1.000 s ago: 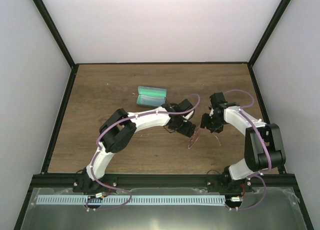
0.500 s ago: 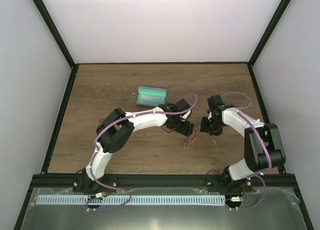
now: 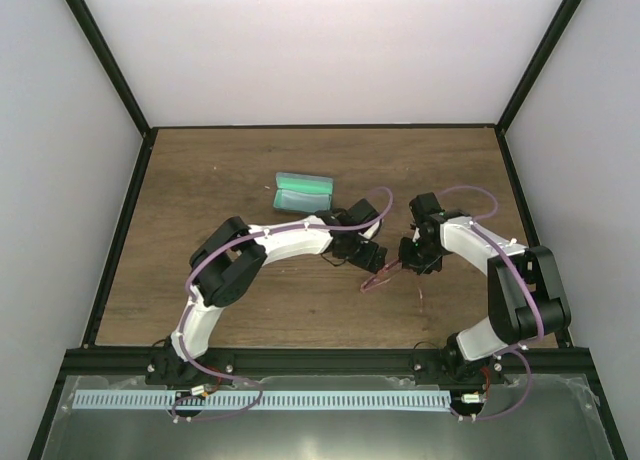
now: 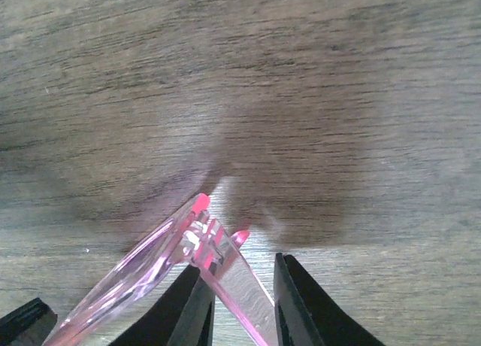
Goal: Organize the sunglasses
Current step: Fold the sunglasses at the center of the board.
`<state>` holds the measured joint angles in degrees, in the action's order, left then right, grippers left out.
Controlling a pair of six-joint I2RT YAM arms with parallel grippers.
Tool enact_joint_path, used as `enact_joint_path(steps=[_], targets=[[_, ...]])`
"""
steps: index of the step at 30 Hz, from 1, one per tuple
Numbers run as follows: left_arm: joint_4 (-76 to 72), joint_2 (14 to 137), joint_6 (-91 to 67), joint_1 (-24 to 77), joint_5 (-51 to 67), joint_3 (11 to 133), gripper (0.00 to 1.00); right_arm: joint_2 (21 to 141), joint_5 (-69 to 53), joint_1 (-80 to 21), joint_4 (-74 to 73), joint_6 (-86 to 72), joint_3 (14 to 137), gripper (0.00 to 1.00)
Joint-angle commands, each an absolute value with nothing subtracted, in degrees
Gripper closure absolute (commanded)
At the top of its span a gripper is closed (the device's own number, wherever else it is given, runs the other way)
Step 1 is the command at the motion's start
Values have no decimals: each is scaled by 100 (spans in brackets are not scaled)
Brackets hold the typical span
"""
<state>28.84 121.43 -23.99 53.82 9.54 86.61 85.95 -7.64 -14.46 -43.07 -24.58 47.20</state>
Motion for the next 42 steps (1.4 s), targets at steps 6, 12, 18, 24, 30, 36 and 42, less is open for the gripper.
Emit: enact_joint_path(steps=[6,12,18,24,30,36,42], targets=[[3247,12410,-2464,5589,1010,8249,11,8686,-556,-1506,-4440,-2776,5026,82],[3174,12445,-2513,5807,1200,8183,11,8892,-601,-1578,-4393,-3097,5233,84],[3172,12436,-2557,5965,1273,8210,11,9163,-606,-1735,-4299,-3471,5449,85],[3261,12439,-2551,6074,1219,8141,11,9298,-645,-1893,-4206,-3716,5523,83],[3274,12218,-2511,5995,1050,7845,11,9003,-433,-1983,-4453,-3786,5596,67],[3280,12164,-2467,5971,989,7820,11,8545,-426,-2016,-4655,-3851,5529,57],[3341,12058,-2525,5946,867,7822,11,8150,-541,-2321,-4653,-4021,5184,50]])
